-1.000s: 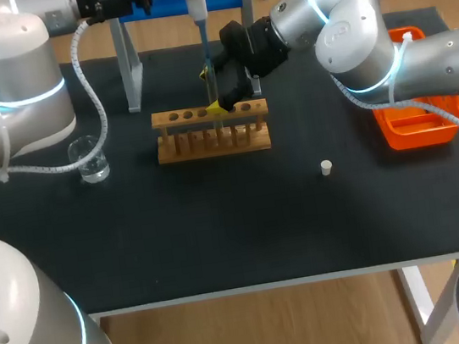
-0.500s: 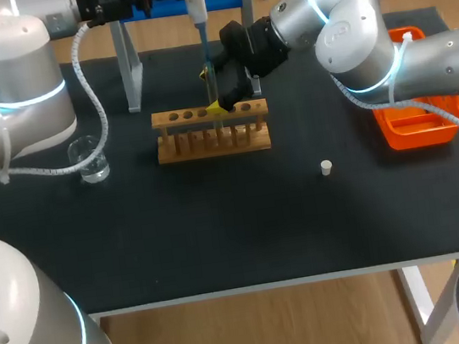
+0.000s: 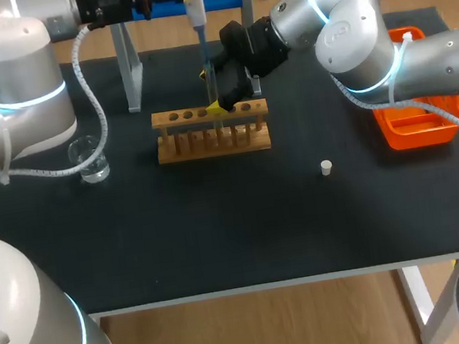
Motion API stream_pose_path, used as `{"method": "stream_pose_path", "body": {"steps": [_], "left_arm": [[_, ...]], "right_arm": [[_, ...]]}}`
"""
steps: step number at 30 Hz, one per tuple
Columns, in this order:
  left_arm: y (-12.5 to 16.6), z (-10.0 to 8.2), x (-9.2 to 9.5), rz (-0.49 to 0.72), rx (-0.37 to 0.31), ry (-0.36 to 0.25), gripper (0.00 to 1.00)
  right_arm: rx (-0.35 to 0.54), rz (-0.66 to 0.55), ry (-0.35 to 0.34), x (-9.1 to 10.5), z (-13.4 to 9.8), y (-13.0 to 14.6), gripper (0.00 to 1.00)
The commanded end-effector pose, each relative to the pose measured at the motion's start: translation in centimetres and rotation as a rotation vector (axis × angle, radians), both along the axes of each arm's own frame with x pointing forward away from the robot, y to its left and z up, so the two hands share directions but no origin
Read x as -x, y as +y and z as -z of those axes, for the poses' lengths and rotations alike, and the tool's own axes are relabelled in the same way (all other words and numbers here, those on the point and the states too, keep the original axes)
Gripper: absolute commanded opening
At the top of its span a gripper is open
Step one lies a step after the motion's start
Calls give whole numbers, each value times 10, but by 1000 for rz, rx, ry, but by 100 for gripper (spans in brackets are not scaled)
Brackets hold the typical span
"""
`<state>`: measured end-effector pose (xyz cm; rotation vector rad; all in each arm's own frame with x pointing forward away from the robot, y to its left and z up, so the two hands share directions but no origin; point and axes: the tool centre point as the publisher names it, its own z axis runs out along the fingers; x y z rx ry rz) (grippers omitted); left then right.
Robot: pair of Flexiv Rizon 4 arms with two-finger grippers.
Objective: Invert the test tube, pick up the pipette, mount the tip to pipette, aspirate from beaker and dispense into the tube, eject the tip, return the pipette, and cap with the stopper.
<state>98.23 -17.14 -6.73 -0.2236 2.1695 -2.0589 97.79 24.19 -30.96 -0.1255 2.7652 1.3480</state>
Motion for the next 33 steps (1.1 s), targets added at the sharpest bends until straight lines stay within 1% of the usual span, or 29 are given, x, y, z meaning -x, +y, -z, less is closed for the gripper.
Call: {"method": "stream_pose_path", "body": {"steps": [1,15,26,33], "left_arm": [[0,2,-2,0,-2,-1,0],[1,7,-2,-2,-3,-23,0],[-2,8,3,5,-23,-47,0],[-7,2,9,9,-54,-91,0]], "right_arm": [[2,-2,2,0,-1,-1,100],[2,-2,2,0,-1,-1,100],[2,-2,2,0,-1,-1,100],[2,-2,2,0,-1,-1,100]]}}
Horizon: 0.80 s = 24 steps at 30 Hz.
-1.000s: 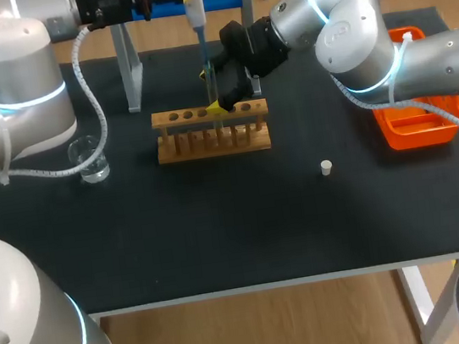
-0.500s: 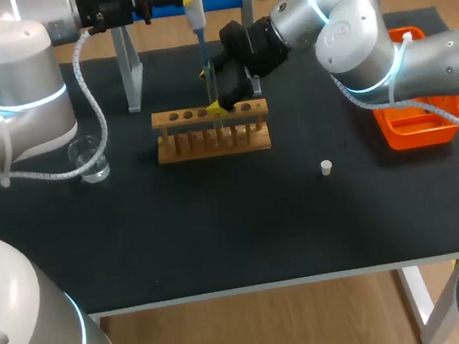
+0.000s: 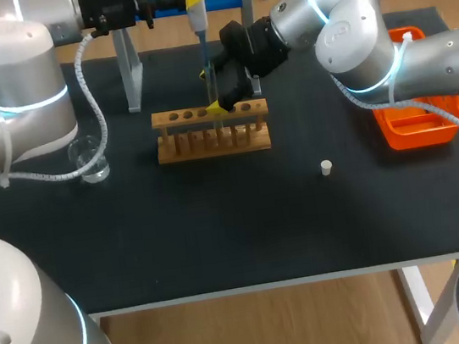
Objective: Invert the test tube, pick up the pipette, mount the tip to pipette, aspirate from beaker and dispense into the tube, eject the tip, return the pipette, and cap with the stopper.
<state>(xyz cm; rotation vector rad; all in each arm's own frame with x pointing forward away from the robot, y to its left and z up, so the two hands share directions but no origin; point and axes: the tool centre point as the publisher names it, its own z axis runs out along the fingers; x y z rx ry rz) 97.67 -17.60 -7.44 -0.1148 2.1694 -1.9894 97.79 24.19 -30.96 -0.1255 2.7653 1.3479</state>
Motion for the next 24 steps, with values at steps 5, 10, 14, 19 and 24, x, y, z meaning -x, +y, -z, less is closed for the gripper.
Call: {"method": "stream_pose_path", "body": {"steps": [5,10,14,19,24], "left_arm": [[-6,-6,7,-3,-28,-27,0],[-8,-3,9,1,-40,-24,0],[-9,-3,8,1,-44,-25,0],[-11,-2,8,3,-44,-26,0],[-12,-3,9,8,-45,-23,0]], "right_arm": [[2,-2,2,0,-1,-1,100],[2,-2,2,0,-1,-1,100],[2,-2,2,0,-1,-1,100],[2,-2,2,0,-1,-1,100],[2,-2,2,0,-1,-1,100]]}}
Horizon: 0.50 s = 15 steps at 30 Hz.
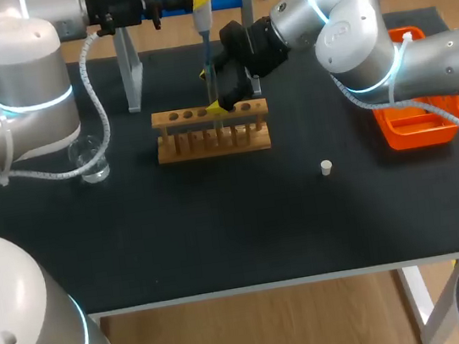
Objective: Invert the test tube, pick up the pipette, mount the tip to pipette, aspirate from beaker and dispense into the tube, eject the tip, return the pipette, and cap with the stopper.
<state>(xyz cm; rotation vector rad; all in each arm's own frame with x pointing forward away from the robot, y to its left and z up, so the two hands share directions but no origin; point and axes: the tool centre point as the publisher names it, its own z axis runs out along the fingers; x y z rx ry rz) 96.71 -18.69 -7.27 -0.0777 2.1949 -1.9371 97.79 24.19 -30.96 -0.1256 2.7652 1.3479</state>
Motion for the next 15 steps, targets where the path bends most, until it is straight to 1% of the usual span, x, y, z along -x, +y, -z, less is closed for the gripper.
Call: {"method": "stream_pose_path", "body": {"steps": [1,15], "left_arm": [[-2,-1,-1,2,-3,7,0],[0,2,-3,-11,-5,32,0]], "right_arm": [[2,-2,2,0,-1,-1,100],[2,-2,2,0,-1,-1,100]]}}
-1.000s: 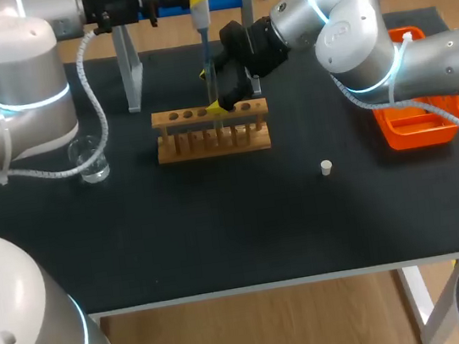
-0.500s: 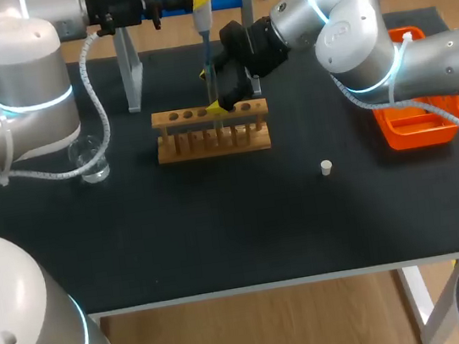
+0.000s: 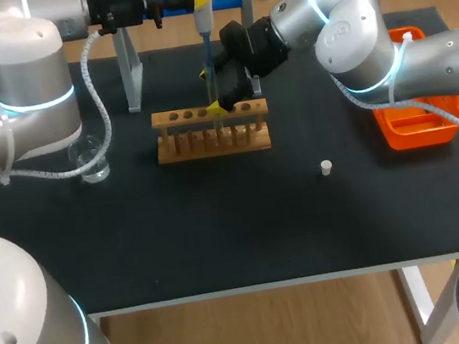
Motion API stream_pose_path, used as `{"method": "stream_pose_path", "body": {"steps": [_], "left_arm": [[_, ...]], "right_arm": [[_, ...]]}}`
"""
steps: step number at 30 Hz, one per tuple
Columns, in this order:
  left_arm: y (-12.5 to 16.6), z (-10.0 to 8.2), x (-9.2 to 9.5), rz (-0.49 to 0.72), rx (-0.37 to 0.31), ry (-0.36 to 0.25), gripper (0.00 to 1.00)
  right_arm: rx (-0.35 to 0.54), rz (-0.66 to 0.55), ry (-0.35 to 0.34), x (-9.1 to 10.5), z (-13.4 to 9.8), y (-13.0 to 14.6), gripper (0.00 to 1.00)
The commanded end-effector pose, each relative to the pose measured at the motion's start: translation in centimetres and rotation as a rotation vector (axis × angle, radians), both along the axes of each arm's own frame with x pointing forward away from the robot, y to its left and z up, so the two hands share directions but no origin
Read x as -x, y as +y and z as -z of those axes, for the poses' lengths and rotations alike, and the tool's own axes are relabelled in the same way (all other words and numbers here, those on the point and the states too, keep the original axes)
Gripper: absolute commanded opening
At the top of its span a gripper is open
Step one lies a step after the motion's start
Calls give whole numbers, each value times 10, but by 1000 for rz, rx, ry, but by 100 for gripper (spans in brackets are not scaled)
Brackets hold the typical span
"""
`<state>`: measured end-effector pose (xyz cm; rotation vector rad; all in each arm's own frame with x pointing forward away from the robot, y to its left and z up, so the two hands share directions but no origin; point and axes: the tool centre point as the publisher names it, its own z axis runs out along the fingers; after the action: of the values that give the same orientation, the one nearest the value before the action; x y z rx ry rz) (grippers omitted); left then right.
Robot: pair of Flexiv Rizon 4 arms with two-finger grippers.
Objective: Invert the test tube, pick up the pipette, mount the tip to pipette, aspirate from beaker and dispense into the tube, eject the tip, return the pipette, and cap with the stopper.
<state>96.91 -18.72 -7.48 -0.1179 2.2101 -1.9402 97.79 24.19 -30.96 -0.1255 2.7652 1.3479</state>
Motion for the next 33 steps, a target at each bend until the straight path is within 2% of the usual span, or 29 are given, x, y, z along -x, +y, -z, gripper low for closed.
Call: {"method": "stream_pose_path", "body": {"steps": [1,33], "left_arm": [[0,1,-1,-1,-3,4,0],[0,5,-3,-6,11,18,0]], "right_arm": [[2,-2,2,0,-1,-1,100],[2,-2,2,0,-1,-1,100]]}}
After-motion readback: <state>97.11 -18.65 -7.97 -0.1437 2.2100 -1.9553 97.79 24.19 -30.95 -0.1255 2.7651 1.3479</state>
